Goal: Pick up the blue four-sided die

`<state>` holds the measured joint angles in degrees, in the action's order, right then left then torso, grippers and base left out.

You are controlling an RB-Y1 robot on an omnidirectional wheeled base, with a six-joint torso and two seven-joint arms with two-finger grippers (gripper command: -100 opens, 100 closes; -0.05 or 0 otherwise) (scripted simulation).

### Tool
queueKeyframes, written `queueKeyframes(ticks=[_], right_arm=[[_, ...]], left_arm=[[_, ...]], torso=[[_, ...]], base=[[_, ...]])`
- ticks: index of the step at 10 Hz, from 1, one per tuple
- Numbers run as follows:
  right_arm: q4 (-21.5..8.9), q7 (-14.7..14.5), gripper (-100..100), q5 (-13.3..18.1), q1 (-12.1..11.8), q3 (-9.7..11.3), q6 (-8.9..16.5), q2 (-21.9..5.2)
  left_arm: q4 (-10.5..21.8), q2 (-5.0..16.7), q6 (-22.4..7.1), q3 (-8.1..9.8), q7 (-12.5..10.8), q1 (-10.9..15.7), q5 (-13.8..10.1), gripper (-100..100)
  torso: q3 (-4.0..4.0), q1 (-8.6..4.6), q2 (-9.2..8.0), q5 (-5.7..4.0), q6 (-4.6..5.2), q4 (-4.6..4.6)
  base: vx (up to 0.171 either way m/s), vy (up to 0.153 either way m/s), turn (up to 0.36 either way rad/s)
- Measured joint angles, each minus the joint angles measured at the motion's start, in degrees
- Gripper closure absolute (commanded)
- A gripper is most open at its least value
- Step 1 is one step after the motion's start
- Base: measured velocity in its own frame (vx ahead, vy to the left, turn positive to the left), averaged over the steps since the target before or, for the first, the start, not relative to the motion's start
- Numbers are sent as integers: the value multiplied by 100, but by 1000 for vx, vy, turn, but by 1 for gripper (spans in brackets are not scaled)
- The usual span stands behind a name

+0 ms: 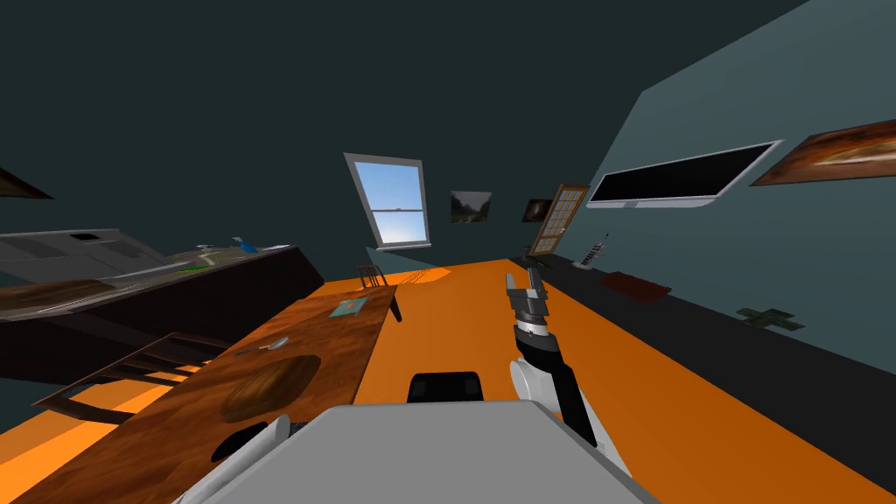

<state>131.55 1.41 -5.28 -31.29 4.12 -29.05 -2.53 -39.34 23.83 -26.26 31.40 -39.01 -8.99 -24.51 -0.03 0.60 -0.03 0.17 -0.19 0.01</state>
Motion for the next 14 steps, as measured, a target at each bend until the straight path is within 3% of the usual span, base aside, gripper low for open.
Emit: queueKeyframes(ticks=[5,7,10,11,12,14], right_arm=[[0,0,0,0,0,0,0,0],[0,0,0,0,-1,0,0,0],[0,0,0,0,-1,0,0,0],[0,0,0,0,-1,0,0,0],[0,0,0,0,-1,0,0,0],[0,0,0,0,-2,0,0,0]], left_arm=[[373,-2,-455,-283,364,128,-173,-100],[185,-82,-696,-347,309,43,-87,-100],[192,-73,-984,-433,413,41,-170,-100],[188,-73,-1007,-436,413,41,-170,0],[188,-72,-1005,-435,413,41,-170,-100],[289,-169,-826,-457,440,48,-115,-100]], torso=[[3,5,6,2,0,-1],[5,2,10,1,-1,-2],[5,0,10,0,-1,-2],[9,-7,17,-1,-2,-3],[12,-12,23,-2,-1,-4],[23,1,41,0,-2,-8]], base=[[-53,53,-55],[-47,45,-49],[-35,31,-35],[0,0,0],[18,28,54],[49,50,55]])
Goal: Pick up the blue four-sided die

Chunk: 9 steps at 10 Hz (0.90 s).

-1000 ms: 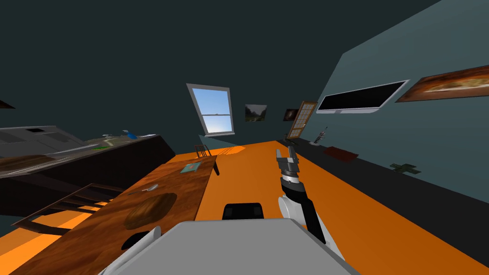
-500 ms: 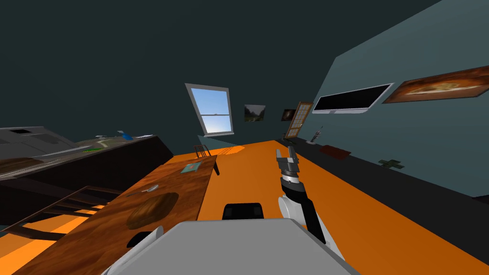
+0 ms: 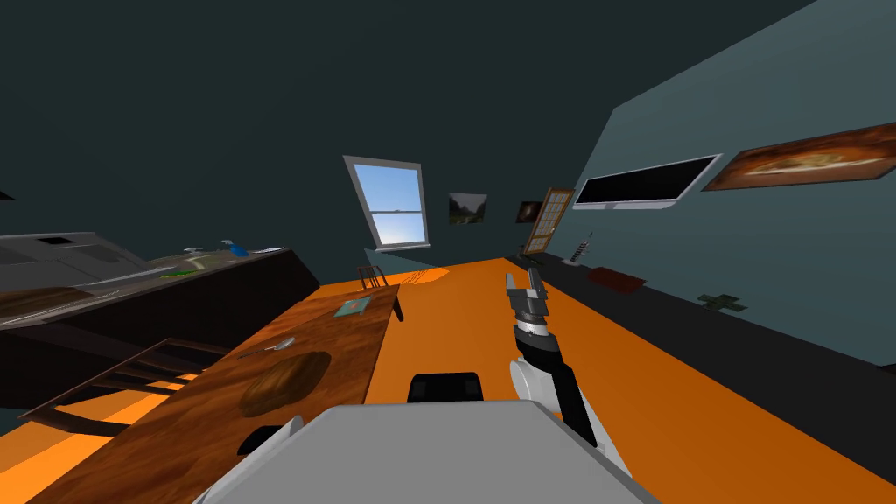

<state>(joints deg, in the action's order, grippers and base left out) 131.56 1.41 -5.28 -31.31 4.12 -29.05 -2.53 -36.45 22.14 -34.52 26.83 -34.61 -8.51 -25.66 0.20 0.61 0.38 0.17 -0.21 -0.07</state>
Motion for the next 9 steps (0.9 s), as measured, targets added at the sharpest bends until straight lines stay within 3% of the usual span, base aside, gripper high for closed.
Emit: queueKeyframes(ticks=[2,3,7,8,9], right_arm=[[0,0,0,0,0,0,0,0],[0,0,0,0,0,0,0,0],[0,0,0,0,1,1,0,1],[0,0,0,0,1,1,0,1],[0,0,0,0,1,1,0,1]], left_arm=[[107,-120,220,-27,20,6,76,-100],[110,-127,244,-29,17,5,83,100],[109,-131,240,-30,17,6,81,100],[108,-131,241,-30,17,6,81,0],[108,-130,241,-30,17,6,81,100]], torso=[[4,5,6,1,0,-2],[0,-4,-2,-1,1,0],[-4,17,-9,10,2,1],[-4,20,-8,11,2,0],[-4,21,-8,12,2,0]], base=[[39,39,28],[0,0,0],[0,0,0],[0,0,0],[-46,-53,-89]])
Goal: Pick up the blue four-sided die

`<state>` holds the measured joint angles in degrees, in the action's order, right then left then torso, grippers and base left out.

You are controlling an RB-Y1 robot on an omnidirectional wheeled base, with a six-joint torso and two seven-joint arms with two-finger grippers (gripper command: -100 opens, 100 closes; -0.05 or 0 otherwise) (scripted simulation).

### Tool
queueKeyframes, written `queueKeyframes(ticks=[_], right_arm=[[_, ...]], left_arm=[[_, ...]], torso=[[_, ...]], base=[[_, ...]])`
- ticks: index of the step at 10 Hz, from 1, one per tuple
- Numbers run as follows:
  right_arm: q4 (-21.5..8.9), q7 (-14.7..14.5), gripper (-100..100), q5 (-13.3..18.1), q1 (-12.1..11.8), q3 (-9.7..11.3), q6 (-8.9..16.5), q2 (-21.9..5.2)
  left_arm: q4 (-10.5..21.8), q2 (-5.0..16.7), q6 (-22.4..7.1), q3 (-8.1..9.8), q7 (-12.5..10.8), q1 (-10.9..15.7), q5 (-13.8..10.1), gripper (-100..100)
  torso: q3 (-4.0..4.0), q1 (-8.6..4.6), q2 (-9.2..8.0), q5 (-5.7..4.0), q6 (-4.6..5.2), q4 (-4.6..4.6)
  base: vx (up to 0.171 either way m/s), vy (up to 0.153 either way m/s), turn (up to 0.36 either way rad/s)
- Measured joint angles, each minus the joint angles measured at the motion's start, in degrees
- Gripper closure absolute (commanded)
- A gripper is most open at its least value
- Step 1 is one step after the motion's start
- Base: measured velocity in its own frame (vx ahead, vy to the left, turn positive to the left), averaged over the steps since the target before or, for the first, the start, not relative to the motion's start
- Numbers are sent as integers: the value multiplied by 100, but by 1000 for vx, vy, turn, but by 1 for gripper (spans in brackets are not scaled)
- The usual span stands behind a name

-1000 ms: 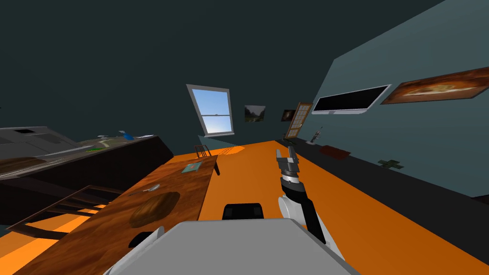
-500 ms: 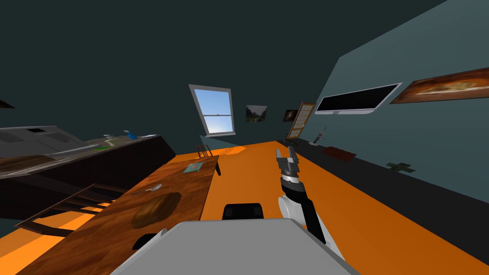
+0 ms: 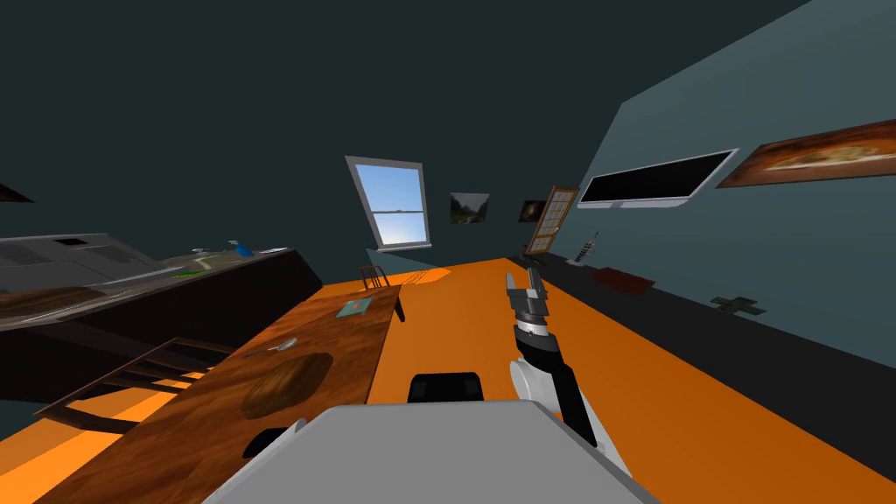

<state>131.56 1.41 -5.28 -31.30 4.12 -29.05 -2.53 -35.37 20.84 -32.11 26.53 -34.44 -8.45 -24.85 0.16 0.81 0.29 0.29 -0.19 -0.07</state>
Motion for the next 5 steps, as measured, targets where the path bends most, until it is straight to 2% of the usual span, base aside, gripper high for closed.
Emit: queueKeyframes(ticks=[1,2,4,5], right_arm=[[0,0,0,0,1,1,0,1],[0,0,0,0,1,1,0,1],[0,0,0,0,1,0,0,0],[0,0,0,0,0,0,0,0]], left_arm=[[64,85,-45,14,24,49,-67,100],[-93,117,-179,25,-21,7,-57,100],[-106,226,-334,47,-6,26,-146,100],[-116,230,-352,48,-7,22,-147,0]], torso=[[-7,-15,-12,-3,3,3],[-12,-20,-22,-4,0,4],[-10,-14,-17,-1,-2,3],[-5,-5,-9,2,-2,2]], base=[[-67,-57,-67],[-56,-49,-42],[-24,-28,-13],[0,0,0]])
